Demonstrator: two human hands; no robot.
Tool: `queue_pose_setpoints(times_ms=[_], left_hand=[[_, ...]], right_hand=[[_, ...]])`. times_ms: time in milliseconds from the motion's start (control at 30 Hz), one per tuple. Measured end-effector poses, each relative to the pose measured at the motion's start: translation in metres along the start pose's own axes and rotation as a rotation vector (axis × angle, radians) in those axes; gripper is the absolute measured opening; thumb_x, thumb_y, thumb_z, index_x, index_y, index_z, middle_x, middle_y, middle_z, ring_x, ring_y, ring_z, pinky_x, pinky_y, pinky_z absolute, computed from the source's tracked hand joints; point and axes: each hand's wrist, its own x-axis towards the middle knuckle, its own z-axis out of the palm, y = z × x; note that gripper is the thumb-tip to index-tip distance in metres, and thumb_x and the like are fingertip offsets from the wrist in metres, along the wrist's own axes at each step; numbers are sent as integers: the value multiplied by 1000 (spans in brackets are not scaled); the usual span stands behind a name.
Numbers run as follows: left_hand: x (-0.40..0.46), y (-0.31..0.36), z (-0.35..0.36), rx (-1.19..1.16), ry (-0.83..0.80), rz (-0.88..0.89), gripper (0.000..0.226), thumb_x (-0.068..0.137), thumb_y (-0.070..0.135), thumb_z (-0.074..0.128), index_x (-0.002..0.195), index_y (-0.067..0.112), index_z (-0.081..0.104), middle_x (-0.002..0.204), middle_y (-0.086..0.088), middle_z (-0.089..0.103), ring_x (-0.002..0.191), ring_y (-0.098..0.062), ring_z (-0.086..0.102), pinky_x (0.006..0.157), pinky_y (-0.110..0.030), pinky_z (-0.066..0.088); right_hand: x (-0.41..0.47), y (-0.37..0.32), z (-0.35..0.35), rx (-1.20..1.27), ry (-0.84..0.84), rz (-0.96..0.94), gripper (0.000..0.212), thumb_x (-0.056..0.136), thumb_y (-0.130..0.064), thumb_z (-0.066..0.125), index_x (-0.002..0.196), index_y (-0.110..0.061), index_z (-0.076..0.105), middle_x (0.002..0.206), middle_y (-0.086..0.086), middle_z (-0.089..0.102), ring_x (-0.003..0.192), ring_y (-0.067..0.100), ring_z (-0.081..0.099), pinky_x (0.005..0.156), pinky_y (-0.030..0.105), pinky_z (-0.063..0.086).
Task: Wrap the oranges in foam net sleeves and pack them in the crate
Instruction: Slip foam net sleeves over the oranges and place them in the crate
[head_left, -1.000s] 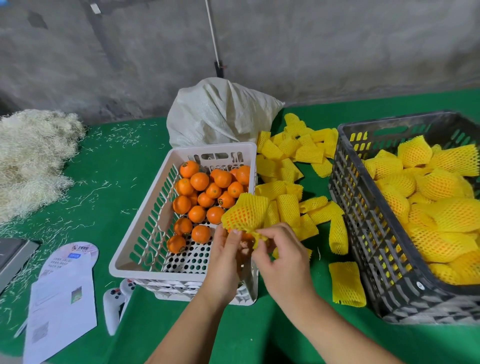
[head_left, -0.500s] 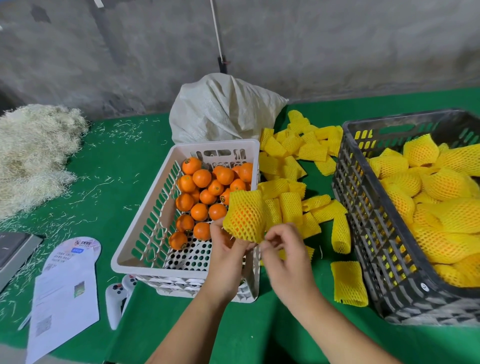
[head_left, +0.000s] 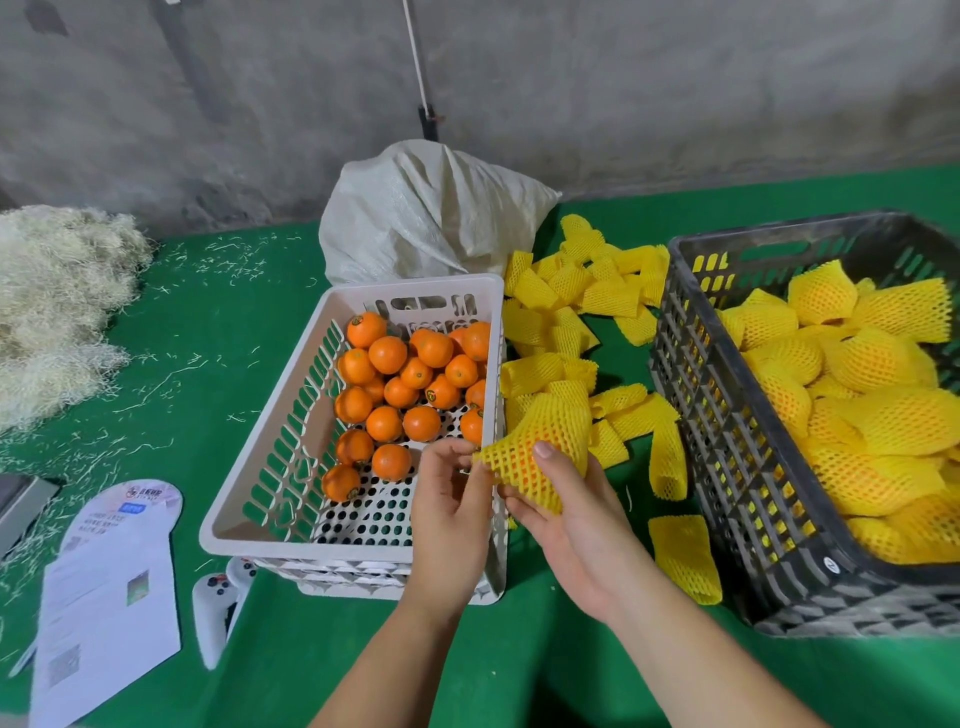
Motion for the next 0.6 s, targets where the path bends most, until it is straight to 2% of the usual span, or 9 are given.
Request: queue_pose_setpoints(times_ms=[67,133,200,267,333,433,533,600], left_hand=[[-1,-1,-1,51,-58,37,24,102,13,61,106,36,67,94,7,70,81,-12,64,71,-23,52],[-6,-3,-1,97,-102,58,22,99,18,63,109,37,67,96,4,72,84,-14,67,73,-21,53],[-13,-7,-1,120,-90,77,24,95,18,63,109,39,65,91,4,69,75,-14,63,67,-23,52],[-17,-11,0,127,-73,122,29,90,15,64,103,41,64,88,2,67,68,-12,59,61,-23,49],[-17,-15,-2,130,-90,153,36,88,10,68,98,43,62,88,-1,67,70,-18,63,62,-25,50],[-15,-21,-5,234,-174,191,49,91,-5,72,100,41,60,89,0,69,68,-15,65,59,-23,51],[-15,-23,-1,299,-237,209,53,93,0,72,113,47,56,98,8,71,58,-13,58,54,-27,49],[-15,-24,3,301,-265,223,51,94,12,70,126,46,50,103,8,71,59,-17,59,54,-29,50]], right_hand=[[2,-6,-1,9,18,-35,72,78,-32,78,143,-26,48,134,6,66,118,26,68,96,41,54],[1,-13,-2,22,17,-54,80,74,-30,83,144,-29,45,134,4,67,119,24,67,97,40,53],[0,-14,-2,-16,-10,-42,85,74,-27,86,146,-30,43,132,2,68,120,21,67,93,34,56],[-2,-11,0,-81,-60,-3,81,75,-32,89,144,-30,48,130,-1,70,120,16,67,88,27,56],[-3,-4,2,-94,-83,49,73,77,-38,85,142,-34,51,131,-4,69,119,13,67,88,25,54],[1,3,-2,11,-69,49,70,88,-33,78,148,-36,43,137,0,66,123,18,65,91,28,55],[7,-4,-10,37,-21,-18,76,90,-33,76,149,-47,32,142,0,60,125,20,62,91,31,54],[8,-19,-14,-51,12,-92,73,85,-43,77,140,-62,32,145,-4,53,129,20,57,102,38,49]])
